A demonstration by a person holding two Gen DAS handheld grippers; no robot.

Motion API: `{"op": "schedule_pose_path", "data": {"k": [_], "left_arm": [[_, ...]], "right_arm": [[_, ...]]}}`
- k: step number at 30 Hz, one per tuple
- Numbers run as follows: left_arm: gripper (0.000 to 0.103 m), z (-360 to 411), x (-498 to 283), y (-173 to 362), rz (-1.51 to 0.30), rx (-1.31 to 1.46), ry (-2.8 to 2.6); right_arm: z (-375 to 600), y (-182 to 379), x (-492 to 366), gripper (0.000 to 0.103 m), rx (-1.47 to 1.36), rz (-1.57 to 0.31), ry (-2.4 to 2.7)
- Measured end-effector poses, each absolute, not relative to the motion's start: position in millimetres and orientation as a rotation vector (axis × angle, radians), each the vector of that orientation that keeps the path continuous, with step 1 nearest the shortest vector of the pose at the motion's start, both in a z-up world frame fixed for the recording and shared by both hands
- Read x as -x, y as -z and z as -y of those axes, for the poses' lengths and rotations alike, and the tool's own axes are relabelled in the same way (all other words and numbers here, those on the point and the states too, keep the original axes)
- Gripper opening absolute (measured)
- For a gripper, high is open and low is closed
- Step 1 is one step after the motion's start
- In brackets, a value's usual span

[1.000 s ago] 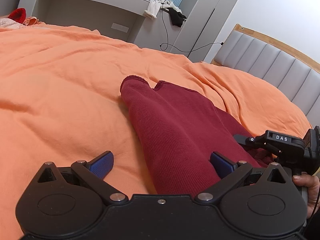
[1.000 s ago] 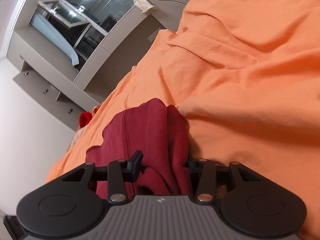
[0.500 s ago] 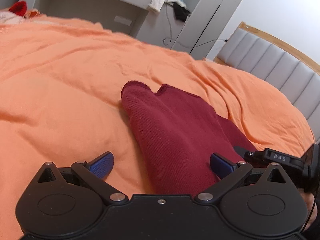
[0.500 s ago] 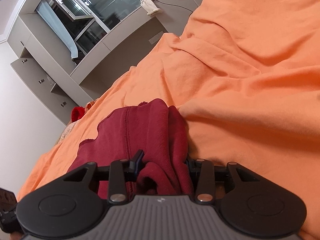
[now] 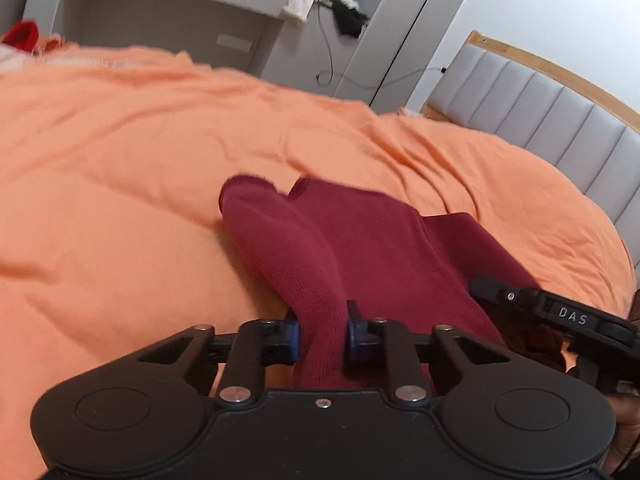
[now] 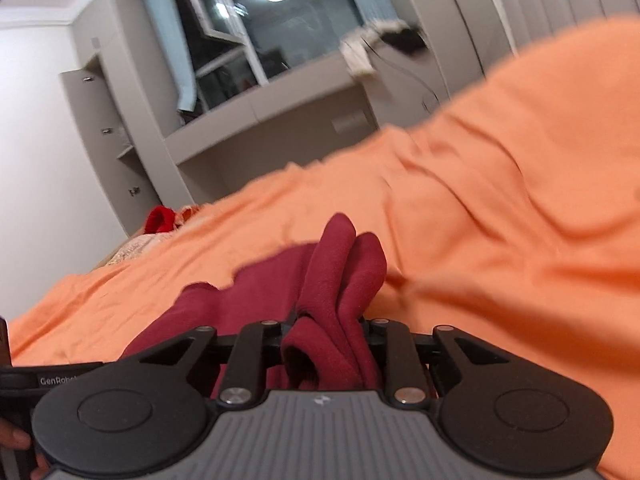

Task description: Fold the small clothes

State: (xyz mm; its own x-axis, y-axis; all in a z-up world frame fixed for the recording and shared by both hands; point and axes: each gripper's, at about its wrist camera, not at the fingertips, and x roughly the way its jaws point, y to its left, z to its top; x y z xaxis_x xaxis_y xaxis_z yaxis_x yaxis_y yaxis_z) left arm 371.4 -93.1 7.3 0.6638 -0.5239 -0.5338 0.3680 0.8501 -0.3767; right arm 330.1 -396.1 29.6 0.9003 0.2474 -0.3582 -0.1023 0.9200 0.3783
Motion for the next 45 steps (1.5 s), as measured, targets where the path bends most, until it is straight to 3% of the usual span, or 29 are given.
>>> {"op": "schedule_pose_path", "data": {"k": [11,20,23,26,30,31,38,45], "left_arm": [[0.018,64,-332,-57,-0.289,-0.008,0.404],[0.022,23,-361,-33,-0.456,0.101,0.281],[0.033,13,-365,-22,-0.511,0.158,0.237],[0.052,4,-361,-20,-0.522,0.197,0.211],[0.073,4,-353,-21,-0.543,0.189,0.207],[0.077,6,-349,-20,-0.546,0.185,0.213],[0.081,12,-327,-15,-0.544,0.143,0.218],[0.082,14,-321,-10,-0.554,0.155,0.198]], "right_arm": [[328,-43,-336,0.022,-0.159,-0.195,-0.338],[309,-21,-384,0.024,-0.159,-0.347,-0.349],[321,-20,-387,0.032,-0.213,-0.392,-0.342],[329,-18,-381,0.045,-0.243,-0.420,-0.321],[352,-18,-374,0.069,-0.337,-0.430,-0.312],[359,-18,-372,0.071,-0.367,-0.426,-0.310],[395,-4,-370,0.071,-0.490,-0.537,-0.248],[371,-7,-343,0.076,-0.192,-0.556,-0.294]]}}
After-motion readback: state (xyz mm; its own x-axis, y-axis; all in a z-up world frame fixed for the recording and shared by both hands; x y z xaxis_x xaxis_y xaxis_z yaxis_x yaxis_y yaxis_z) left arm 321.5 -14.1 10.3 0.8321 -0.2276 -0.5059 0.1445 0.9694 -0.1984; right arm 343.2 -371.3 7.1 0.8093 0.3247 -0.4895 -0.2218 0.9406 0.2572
